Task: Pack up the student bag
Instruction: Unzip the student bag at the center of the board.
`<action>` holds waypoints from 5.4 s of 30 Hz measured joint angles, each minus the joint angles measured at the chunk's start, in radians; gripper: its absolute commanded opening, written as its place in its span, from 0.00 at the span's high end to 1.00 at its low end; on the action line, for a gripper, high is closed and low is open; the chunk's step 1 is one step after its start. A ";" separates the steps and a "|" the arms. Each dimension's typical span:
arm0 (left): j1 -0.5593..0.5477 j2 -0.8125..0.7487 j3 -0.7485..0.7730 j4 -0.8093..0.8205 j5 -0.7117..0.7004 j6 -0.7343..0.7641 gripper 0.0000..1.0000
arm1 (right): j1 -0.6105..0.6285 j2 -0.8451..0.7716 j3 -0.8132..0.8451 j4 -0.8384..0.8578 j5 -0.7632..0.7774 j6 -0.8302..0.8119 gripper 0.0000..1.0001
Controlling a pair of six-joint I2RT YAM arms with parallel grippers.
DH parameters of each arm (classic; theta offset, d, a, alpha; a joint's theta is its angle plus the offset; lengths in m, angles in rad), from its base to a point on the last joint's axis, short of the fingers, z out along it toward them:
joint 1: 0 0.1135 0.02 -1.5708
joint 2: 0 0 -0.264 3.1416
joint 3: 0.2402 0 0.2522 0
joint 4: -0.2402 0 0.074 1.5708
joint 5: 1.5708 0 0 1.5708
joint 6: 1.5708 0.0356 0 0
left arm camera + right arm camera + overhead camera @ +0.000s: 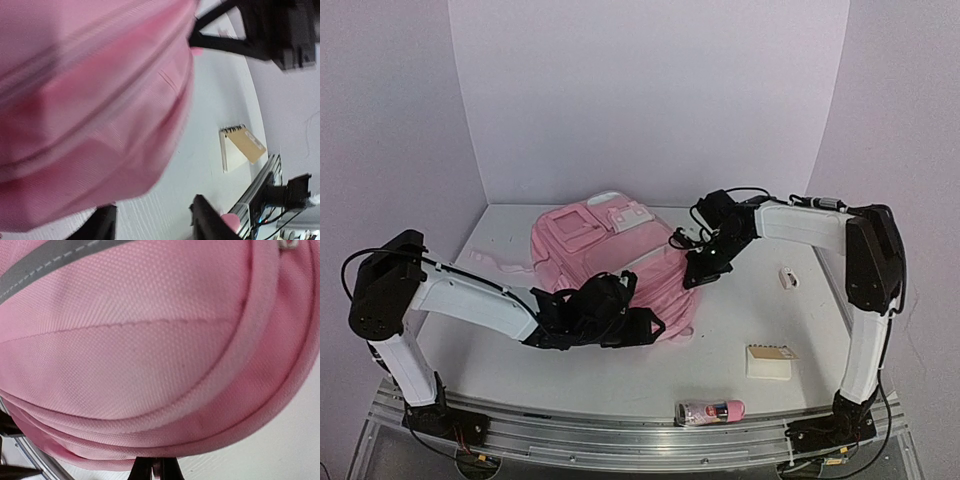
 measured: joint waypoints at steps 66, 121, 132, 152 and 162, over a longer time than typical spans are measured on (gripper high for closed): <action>0.855 -0.129 0.035 -0.218 0.315 0.012 1.00 | 0.022 -0.046 -0.028 -0.107 -0.173 -0.373 1.00; 0.598 -0.505 -0.349 -0.114 0.030 -0.281 1.00 | 0.424 0.335 0.416 0.171 -0.003 0.382 1.00; 0.565 -0.571 -0.343 -0.233 -0.050 -0.304 0.66 | 0.453 0.246 0.255 0.341 0.012 0.408 0.34; 0.538 -0.584 0.208 -0.781 -0.226 0.005 0.00 | 0.254 -0.507 -0.348 0.171 0.346 0.425 0.05; 0.289 -0.025 0.712 -0.819 -0.173 0.383 0.01 | 0.044 -0.778 -0.552 -0.091 0.485 0.479 0.04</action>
